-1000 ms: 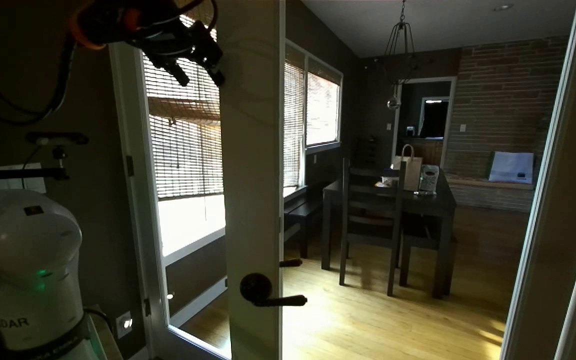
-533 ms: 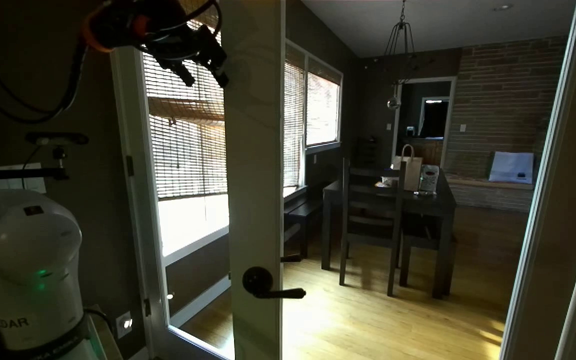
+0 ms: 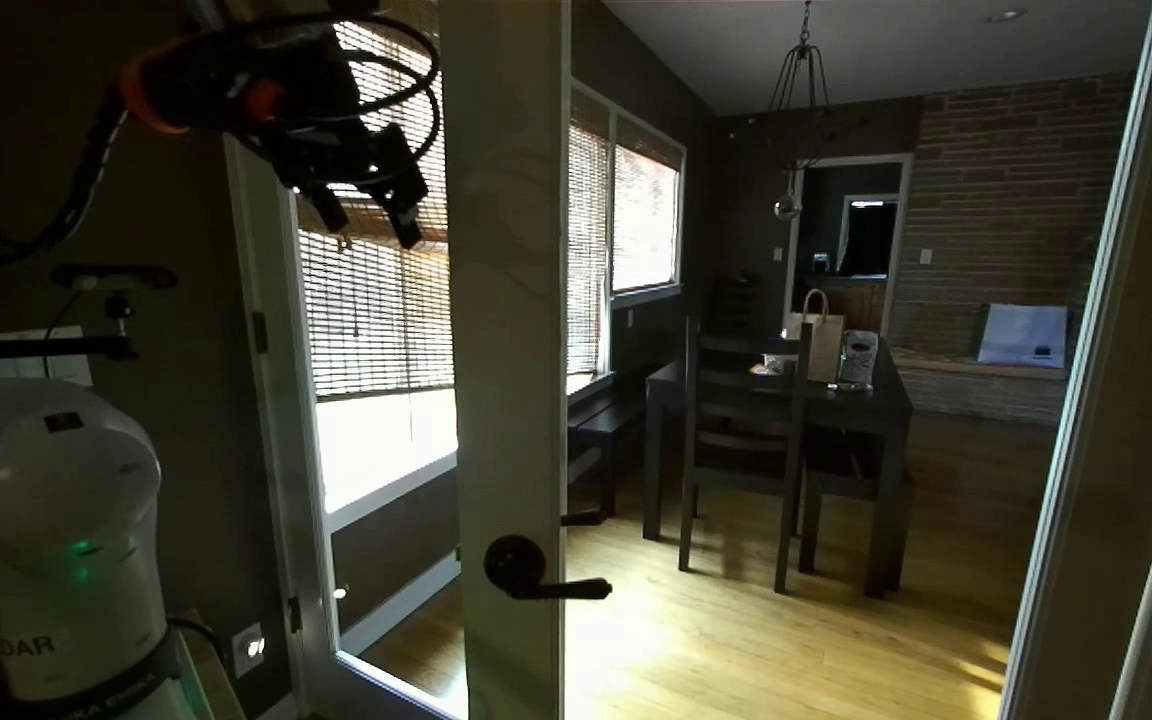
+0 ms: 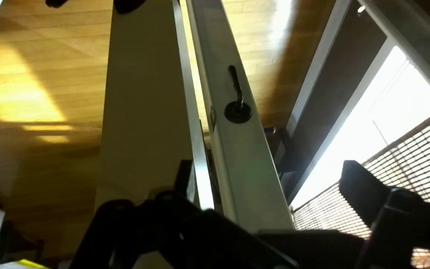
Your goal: Close the white glass door fully
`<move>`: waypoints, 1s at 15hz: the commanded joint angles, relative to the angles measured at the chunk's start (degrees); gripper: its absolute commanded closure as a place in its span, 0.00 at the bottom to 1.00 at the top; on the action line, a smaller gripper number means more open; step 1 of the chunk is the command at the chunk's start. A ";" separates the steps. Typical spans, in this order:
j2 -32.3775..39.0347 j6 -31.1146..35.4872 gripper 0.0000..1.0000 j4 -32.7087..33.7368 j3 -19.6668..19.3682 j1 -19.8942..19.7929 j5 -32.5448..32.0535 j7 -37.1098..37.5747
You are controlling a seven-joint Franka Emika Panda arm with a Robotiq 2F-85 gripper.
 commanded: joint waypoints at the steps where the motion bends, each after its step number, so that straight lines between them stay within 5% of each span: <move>1: 1.12 -4.79 0.00 1.43 -2.52 -1.64 -2.45 -5.13; 2: 1.31 -4.67 0.25 1.52 -2.98 -2.01 -3.66 -6.10; 8: 1.87 3.21 0.64 -0.60 -5.40 -2.01 -12.44 -9.65; 13: 2.64 15.95 0.98 -3.96 -8.11 -0.39 -9.85 -10.89; 15: 3.42 19.11 1.00 -5.25 -8.75 0.28 -8.70 -11.17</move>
